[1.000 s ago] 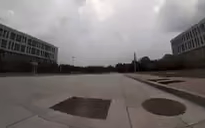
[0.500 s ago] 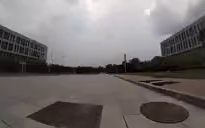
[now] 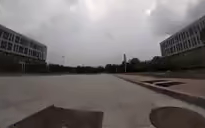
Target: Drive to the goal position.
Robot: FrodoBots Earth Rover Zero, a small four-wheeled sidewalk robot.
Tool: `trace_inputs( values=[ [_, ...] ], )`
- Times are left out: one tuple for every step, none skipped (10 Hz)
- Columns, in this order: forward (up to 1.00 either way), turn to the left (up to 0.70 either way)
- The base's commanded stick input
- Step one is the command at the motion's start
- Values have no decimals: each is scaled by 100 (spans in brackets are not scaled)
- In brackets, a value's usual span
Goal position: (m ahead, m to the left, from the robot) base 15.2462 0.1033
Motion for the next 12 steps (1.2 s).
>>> trace_inputs(
  values=[
    [70,0],
    [70,0],
    [70,0],
    [70,0],
    [70,0],
    [70,0],
    [70,0],
    [70,0],
    [70,0],
    [70,0],
    [70,0],
    [70,0]
  ],
)
